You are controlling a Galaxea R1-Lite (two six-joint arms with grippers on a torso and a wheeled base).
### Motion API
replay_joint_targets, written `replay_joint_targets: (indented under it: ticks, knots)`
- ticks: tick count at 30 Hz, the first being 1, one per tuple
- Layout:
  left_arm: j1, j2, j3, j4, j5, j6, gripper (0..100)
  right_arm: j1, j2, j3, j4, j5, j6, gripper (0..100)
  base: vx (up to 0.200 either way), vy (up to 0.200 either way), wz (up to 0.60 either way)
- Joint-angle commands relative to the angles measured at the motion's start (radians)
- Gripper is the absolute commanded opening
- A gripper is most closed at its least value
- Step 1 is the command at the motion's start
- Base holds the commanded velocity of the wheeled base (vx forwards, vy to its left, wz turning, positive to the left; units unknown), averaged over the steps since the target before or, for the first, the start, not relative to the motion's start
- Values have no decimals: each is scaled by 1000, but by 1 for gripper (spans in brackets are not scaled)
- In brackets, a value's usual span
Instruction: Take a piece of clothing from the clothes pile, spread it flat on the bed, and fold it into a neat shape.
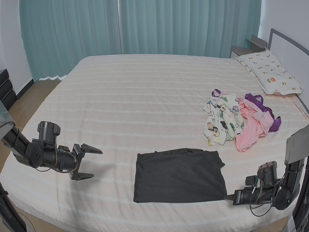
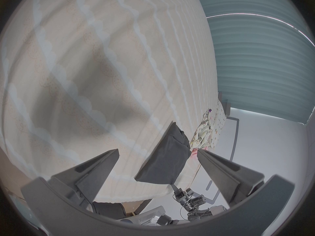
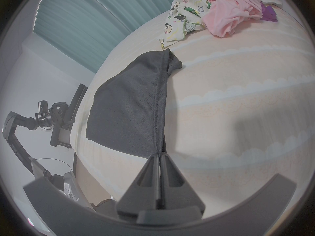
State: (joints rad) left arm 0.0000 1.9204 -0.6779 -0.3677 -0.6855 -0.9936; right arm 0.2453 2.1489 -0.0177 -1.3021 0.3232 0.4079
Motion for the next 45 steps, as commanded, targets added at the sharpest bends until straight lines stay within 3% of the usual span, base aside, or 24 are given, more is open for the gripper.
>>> replay_joint_targets:
  ticks: [1,2,3,14,20,37,45]
  knots:
    - [0,2,0,0,0,0,100,2,6,18,0,-9,0,0,0,0,0]
    - [0,2,0,0,0,0,100,2,6,18,0,-9,0,0,0,0,0]
    - [0,2,0,0,0,0,100,2,6,18,0,-9,-4,100,0,0,0]
    - [0,2,1,-2,0,1,100,-1,9,10,-51,-6,6,100,0,0,0]
    - [0,2,0,-2,0,0,100,-11,43,-56,-140,-9,144,100,0,0,0]
    - [0,8,-6,-4,1,-5,100,-54,111,-154,-161,-9,241,100,0,0,0]
    - [0,9,-5,-2,3,-5,100,-54,118,-166,-178,-9,243,100,-200,0,0]
